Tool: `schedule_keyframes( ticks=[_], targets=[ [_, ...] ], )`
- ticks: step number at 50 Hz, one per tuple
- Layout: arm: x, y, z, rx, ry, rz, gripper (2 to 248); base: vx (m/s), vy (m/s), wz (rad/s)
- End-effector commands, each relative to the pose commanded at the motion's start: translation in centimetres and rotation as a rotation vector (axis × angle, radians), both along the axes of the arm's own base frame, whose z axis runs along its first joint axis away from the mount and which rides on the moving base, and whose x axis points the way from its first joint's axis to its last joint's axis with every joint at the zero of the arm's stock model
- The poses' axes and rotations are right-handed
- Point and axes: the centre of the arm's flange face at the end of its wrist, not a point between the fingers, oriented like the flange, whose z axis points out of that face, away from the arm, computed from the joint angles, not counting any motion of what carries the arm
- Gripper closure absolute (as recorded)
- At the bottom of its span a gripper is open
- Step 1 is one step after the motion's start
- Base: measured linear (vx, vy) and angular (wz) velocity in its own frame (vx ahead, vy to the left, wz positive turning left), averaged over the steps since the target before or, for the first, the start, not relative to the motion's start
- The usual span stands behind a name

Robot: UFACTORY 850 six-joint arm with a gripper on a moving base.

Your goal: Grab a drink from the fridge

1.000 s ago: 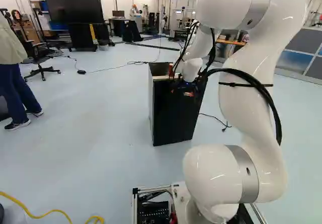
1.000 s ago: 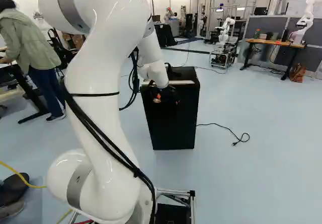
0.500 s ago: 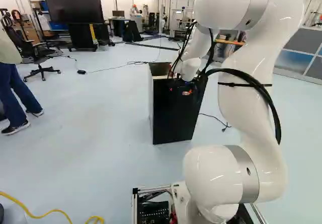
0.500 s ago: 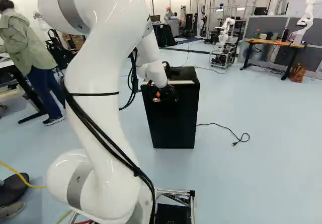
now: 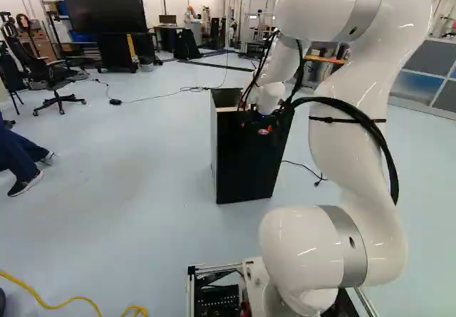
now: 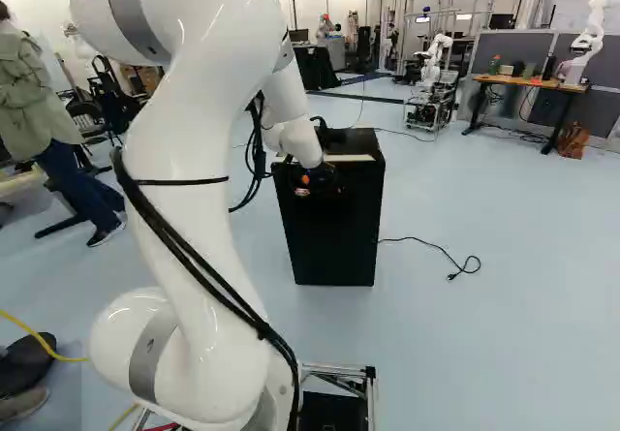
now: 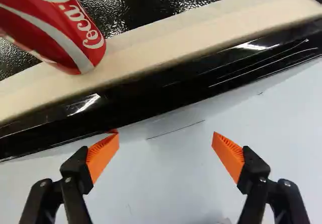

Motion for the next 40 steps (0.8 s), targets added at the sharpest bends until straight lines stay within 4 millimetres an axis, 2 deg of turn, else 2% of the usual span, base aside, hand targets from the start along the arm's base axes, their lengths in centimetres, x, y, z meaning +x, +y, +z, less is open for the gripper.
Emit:
schedule_keyframes(
  ticks=[23,40],
  targets=[
    [-3.8,-0.1,0.6,-0.012,-0.04,-0.013,3,0.0,0.0,0.0],
    [-6.3,0.3,1.5,-0.035,-0.137,-0.017,3,0.0,0.0,0.0]
  ],
)
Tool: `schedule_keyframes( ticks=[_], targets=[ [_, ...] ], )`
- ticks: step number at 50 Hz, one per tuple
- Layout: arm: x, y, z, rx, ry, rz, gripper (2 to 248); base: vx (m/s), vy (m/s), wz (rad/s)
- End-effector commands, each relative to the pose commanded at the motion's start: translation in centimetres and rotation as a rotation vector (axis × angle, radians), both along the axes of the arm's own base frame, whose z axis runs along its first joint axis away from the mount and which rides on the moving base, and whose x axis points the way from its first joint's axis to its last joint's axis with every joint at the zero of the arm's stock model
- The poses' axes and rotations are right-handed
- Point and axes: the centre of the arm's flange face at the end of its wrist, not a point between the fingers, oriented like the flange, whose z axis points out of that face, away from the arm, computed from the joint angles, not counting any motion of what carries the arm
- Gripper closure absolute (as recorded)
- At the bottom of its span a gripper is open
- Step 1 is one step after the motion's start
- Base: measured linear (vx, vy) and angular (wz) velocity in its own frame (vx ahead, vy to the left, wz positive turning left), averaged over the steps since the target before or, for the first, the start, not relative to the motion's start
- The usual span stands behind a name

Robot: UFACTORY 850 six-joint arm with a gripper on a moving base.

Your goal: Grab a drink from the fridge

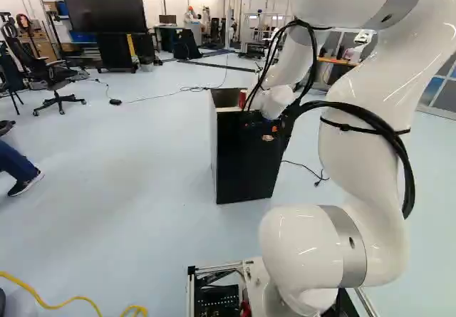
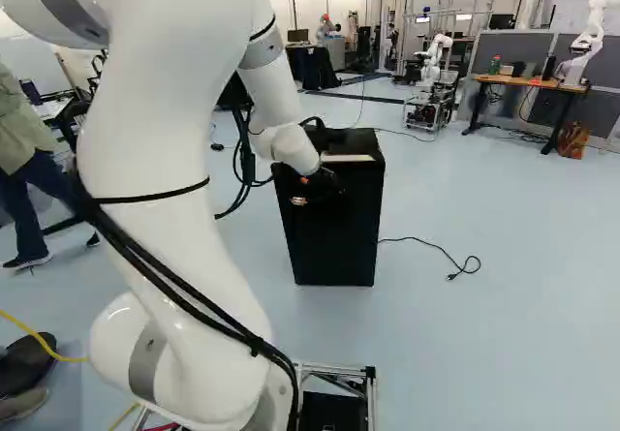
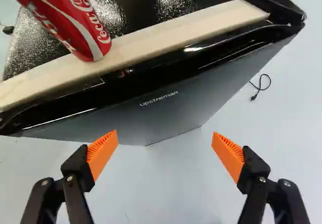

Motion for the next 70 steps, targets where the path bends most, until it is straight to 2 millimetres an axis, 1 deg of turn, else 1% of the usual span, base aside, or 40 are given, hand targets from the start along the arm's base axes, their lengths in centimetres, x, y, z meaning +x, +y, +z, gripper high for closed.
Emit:
schedule_keyframes(
  ticks=[21,29,51,70],
  targets=[
    [-3.1,1.5,1.4,-0.039,-0.167,0.017,3,0.0,0.0,0.0],
    [-3.7,2.3,2.1,-0.054,-0.245,0.031,3,0.0,0.0,0.0],
    [-3.3,4.5,3.9,-0.09,-0.472,0.07,3,0.0,0.0,0.0],
    [-2.0,4.8,5.3,-0.117,-0.626,0.08,3,0.0,0.0,0.0]
  ],
)
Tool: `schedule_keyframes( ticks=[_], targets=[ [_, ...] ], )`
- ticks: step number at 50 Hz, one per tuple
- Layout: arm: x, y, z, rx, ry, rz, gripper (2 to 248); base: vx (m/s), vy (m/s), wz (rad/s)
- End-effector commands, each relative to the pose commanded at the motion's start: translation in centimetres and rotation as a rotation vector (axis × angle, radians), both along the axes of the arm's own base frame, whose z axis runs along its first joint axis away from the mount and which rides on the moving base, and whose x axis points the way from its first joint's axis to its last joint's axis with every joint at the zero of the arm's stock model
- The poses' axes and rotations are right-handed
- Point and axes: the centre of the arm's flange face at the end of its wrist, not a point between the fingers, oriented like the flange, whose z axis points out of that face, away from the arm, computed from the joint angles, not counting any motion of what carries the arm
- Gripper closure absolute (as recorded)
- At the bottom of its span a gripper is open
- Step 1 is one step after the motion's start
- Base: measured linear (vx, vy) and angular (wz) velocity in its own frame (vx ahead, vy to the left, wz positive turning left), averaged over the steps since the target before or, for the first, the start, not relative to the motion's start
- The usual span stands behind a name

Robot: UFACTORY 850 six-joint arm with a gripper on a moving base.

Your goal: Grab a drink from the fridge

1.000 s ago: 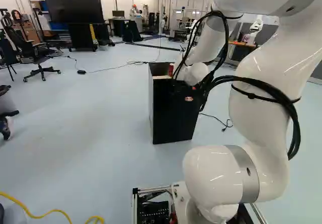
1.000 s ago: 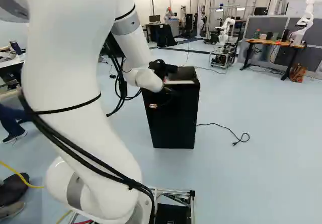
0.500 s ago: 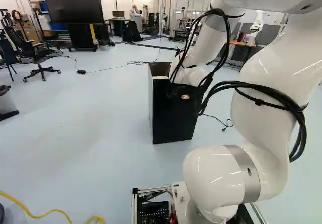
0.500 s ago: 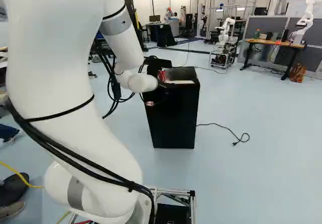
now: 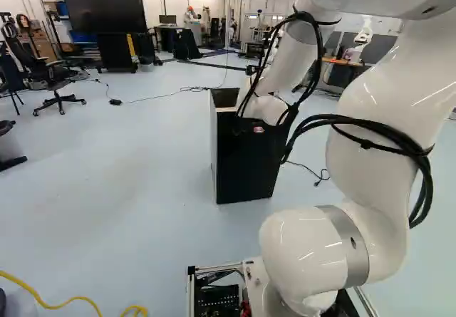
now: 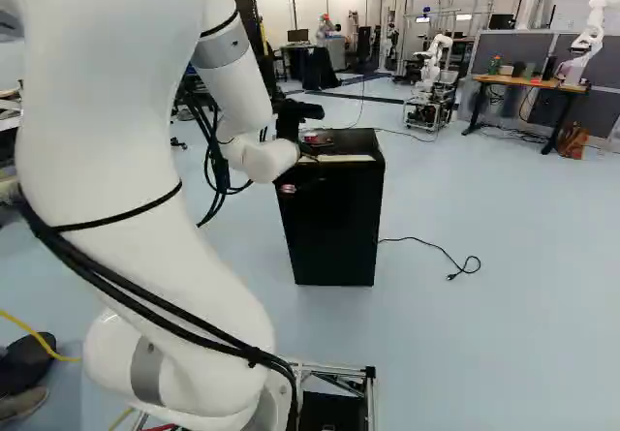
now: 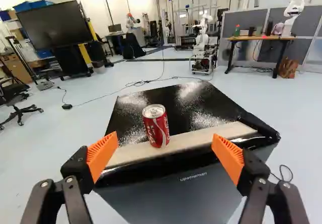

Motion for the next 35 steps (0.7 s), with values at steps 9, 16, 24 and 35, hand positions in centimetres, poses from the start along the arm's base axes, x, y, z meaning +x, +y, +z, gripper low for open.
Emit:
schedule_keyframes(
  ticks=[9,16,24,35],
  targets=[
    [1.2,0.1,0.1,-0.01,-0.041,0.009,3,0.0,0.0,0.0],
    [2.4,0.1,-0.5,-0.013,-0.043,0.014,3,0.0,0.0,0.0],
    [3.7,0.1,-1.4,-0.013,-0.033,0.016,3,0.0,0.0,0.0],
    [4.6,0.2,-2.7,-0.013,-0.015,0.019,3,0.0,0.0,0.0]
  ],
)
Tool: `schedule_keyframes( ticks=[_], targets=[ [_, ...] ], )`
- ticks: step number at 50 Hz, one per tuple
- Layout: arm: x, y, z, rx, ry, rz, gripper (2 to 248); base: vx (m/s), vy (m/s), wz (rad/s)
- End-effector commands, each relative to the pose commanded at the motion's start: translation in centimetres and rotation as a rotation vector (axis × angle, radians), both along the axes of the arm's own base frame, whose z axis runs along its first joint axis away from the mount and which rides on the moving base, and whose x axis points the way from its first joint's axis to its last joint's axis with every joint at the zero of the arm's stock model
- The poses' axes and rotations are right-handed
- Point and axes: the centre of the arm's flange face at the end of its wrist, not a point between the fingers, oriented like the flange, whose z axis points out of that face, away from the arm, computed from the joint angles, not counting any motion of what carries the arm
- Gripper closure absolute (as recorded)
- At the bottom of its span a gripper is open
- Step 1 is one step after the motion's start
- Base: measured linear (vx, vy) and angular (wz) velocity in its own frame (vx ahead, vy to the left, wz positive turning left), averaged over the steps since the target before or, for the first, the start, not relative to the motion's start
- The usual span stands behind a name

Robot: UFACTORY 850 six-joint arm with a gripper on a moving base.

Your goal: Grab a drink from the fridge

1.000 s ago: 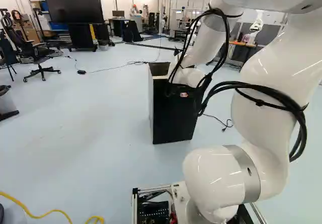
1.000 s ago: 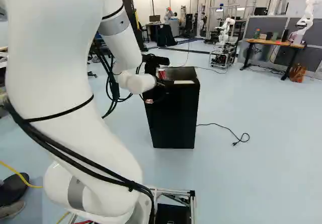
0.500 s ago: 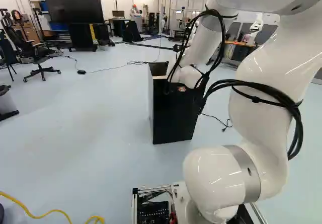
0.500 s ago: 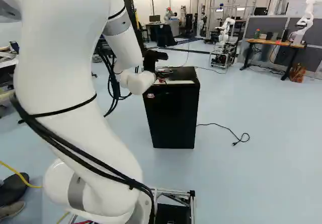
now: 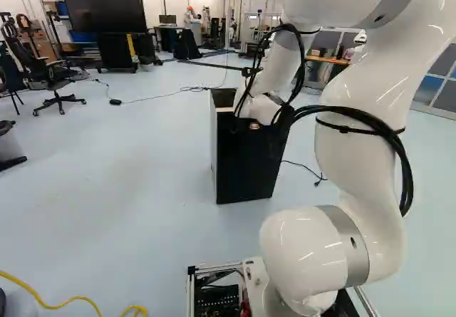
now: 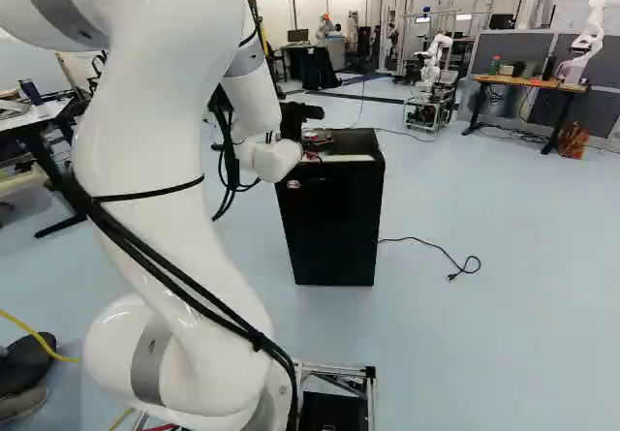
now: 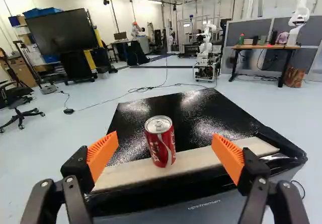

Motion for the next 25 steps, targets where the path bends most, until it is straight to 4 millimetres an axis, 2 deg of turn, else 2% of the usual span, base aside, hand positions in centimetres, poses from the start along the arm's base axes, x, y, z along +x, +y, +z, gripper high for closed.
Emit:
schedule_keyframes(
  ticks=[25],
  targets=[
    [2.2,0.8,-2.4,-0.021,-0.02,0.051,3,0.0,0.0,0.0]
  ],
)
